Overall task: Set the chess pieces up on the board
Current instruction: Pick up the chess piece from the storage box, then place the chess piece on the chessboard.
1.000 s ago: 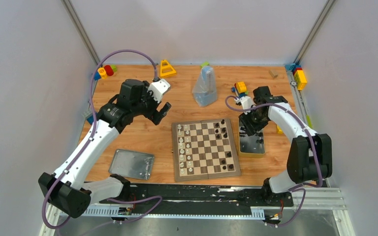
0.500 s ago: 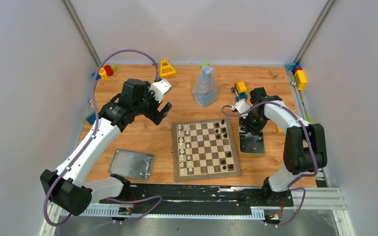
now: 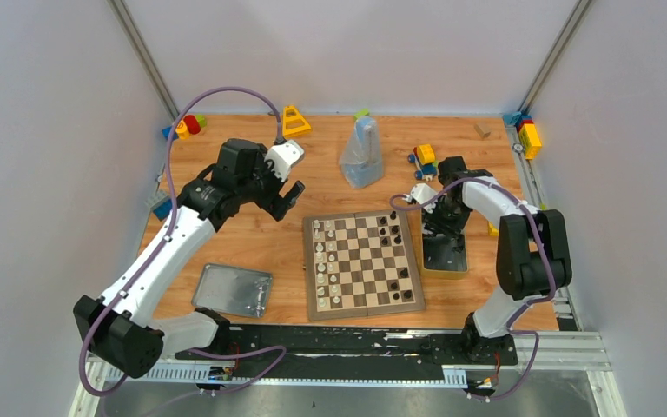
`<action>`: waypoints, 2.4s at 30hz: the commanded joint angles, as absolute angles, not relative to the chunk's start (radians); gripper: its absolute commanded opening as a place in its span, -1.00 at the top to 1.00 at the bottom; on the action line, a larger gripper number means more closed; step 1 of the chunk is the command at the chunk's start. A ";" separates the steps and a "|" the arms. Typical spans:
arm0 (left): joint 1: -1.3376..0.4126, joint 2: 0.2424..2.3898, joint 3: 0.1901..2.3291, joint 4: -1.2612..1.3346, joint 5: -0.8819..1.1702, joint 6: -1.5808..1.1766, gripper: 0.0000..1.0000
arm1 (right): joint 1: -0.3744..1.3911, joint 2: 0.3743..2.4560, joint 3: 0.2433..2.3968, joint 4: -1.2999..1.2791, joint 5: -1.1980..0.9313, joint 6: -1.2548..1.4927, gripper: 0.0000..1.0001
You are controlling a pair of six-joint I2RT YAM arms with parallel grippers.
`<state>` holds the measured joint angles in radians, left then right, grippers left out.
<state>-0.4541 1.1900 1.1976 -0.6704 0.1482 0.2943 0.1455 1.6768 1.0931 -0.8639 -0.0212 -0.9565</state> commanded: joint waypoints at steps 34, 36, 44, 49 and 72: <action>-0.449 1.199 1.237 -0.672 0.145 0.309 -1.00 | 0.144 1.631 1.169 -0.899 -0.111 -0.976 0.97; -0.449 1.196 1.237 -0.673 0.144 0.314 -1.00 | 0.139 1.600 1.192 -0.920 -0.155 -0.961 0.98; -0.449 1.192 1.250 -0.661 0.139 0.319 -1.00 | 0.134 1.425 1.229 -0.941 -0.522 -0.858 1.00; -0.446 1.180 1.264 -0.621 0.144 0.319 -1.00 | 0.160 1.369 1.176 -0.824 -0.852 -0.739 1.00; -0.439 1.170 1.265 -0.532 0.204 0.284 -1.00 | 0.547 1.560 0.742 0.096 -0.934 -0.306 0.99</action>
<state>-0.4435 1.1973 1.2652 -0.5785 0.1829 0.2928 0.5327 1.5089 0.7483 -0.0353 -0.9333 -0.3248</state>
